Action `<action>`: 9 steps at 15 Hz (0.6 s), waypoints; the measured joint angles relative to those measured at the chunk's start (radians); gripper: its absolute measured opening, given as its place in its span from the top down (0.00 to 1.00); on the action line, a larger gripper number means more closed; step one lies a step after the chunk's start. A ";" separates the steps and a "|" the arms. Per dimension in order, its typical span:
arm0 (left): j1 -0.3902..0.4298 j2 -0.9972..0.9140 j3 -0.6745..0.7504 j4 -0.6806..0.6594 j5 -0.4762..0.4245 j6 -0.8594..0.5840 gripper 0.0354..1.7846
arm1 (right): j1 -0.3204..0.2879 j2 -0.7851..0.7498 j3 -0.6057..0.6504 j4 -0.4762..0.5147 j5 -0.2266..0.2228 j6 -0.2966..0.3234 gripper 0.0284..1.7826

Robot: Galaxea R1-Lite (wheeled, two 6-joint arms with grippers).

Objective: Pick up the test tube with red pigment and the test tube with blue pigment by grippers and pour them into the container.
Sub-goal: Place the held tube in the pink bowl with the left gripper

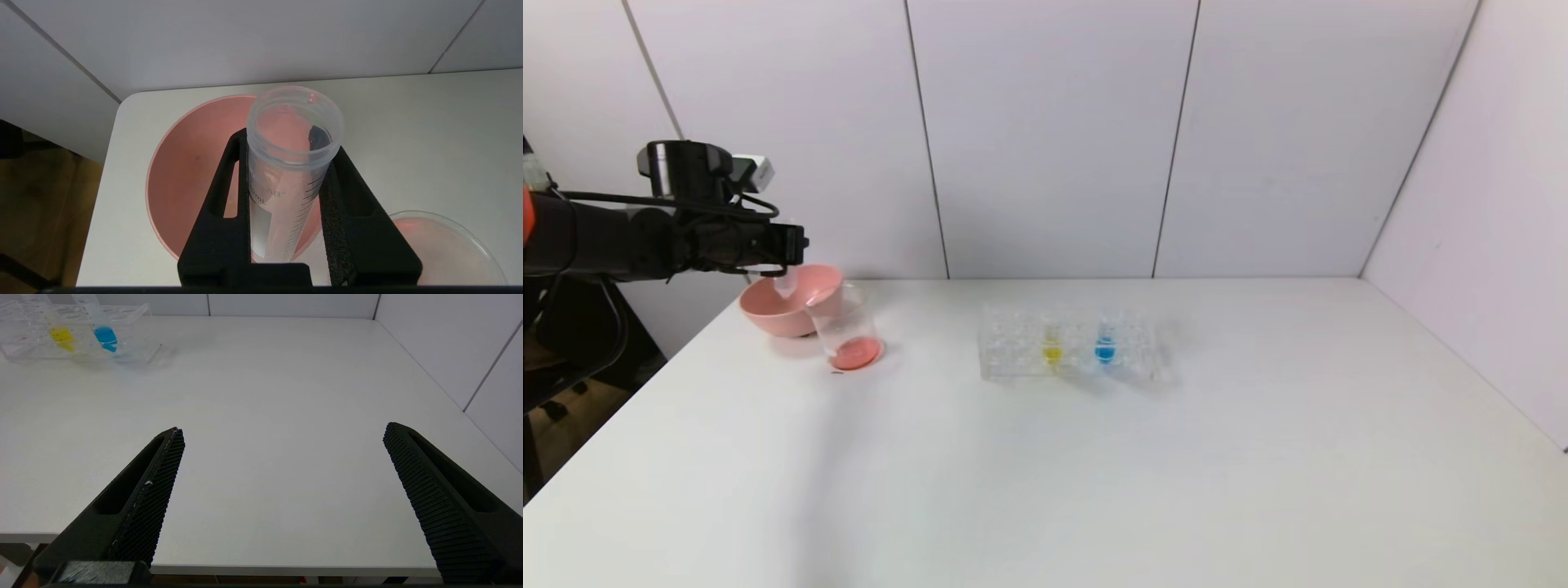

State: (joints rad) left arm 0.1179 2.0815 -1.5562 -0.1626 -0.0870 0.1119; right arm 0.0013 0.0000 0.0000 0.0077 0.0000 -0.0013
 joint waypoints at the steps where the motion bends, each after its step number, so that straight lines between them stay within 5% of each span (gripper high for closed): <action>1: 0.005 0.006 0.000 -0.002 0.001 0.000 0.73 | 0.000 0.000 0.000 0.000 0.000 0.000 0.00; 9: 0.037 0.084 -0.037 -0.078 0.000 0.000 0.73 | 0.000 0.000 0.000 0.000 0.000 0.000 0.00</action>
State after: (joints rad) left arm 0.1553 2.1657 -1.5934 -0.2404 -0.0866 0.1119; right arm 0.0013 0.0000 0.0000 0.0077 0.0000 -0.0013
